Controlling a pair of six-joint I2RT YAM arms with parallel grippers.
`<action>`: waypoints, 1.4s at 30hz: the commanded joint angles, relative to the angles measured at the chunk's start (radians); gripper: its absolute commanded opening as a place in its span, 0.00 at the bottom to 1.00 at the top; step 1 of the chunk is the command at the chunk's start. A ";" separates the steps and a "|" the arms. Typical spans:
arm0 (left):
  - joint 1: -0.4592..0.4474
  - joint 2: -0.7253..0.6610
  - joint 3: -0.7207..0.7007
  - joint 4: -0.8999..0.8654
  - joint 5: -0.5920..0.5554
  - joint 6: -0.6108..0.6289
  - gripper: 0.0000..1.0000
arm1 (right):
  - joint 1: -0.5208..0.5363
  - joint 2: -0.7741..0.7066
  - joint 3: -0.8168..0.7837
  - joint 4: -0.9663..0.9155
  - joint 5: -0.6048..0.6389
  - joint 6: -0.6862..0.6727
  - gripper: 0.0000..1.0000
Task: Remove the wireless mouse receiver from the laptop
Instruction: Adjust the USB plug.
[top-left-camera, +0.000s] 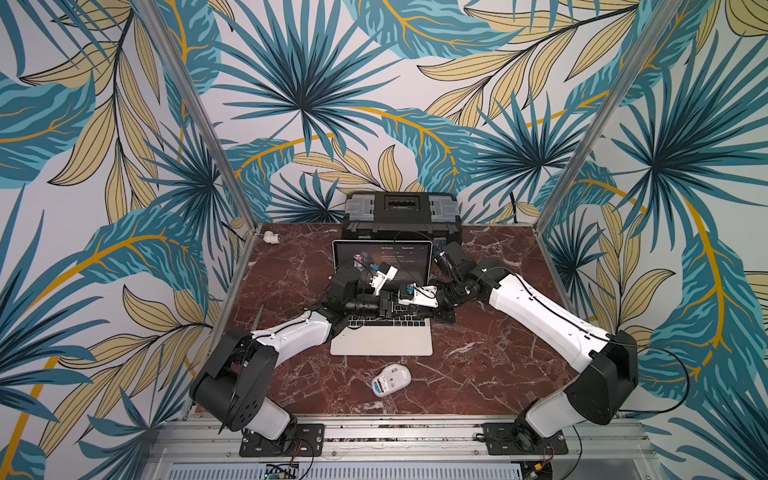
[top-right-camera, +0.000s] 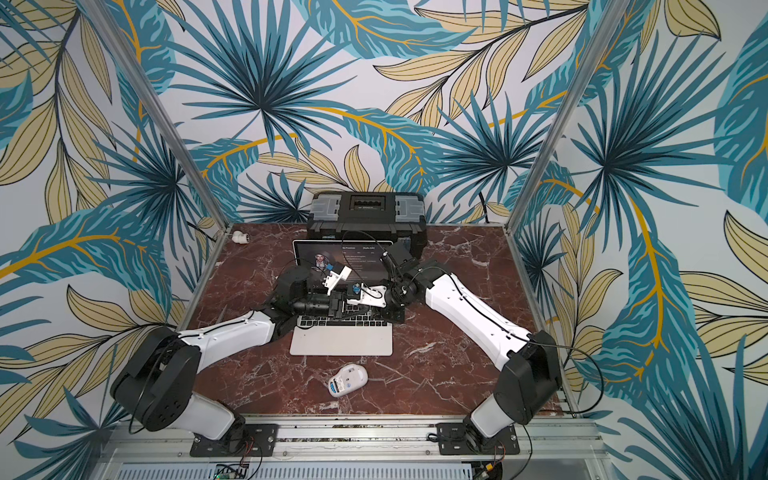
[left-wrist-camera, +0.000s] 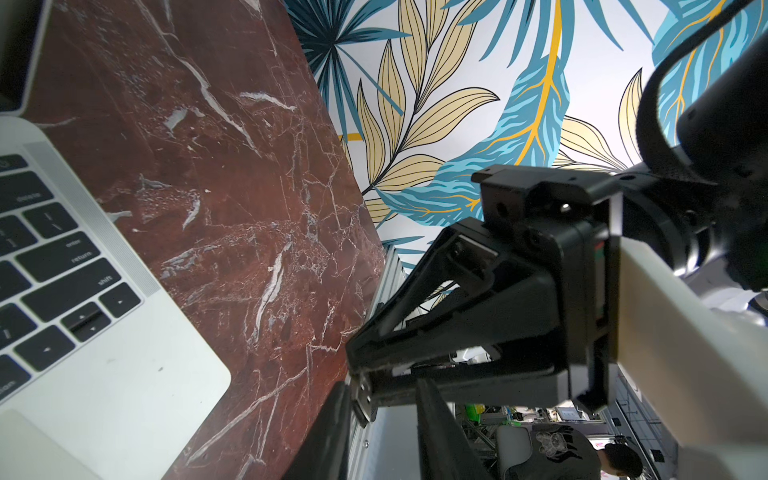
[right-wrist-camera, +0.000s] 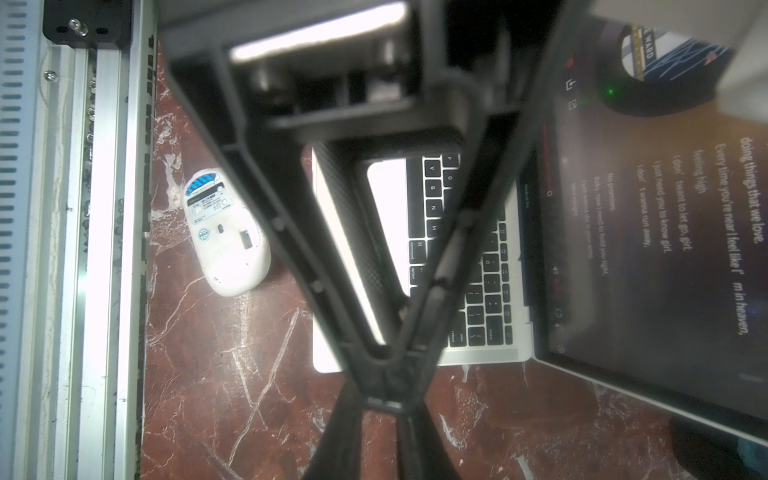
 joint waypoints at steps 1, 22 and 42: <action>-0.010 0.017 0.040 -0.027 0.009 0.033 0.32 | 0.003 -0.019 0.018 -0.002 -0.003 0.007 0.00; -0.019 0.011 0.050 -0.001 -0.003 0.019 0.17 | 0.008 -0.011 0.006 0.008 -0.003 0.003 0.00; -0.023 0.014 0.051 0.035 0.011 0.013 0.00 | 0.023 -0.037 0.005 0.077 0.079 0.086 0.32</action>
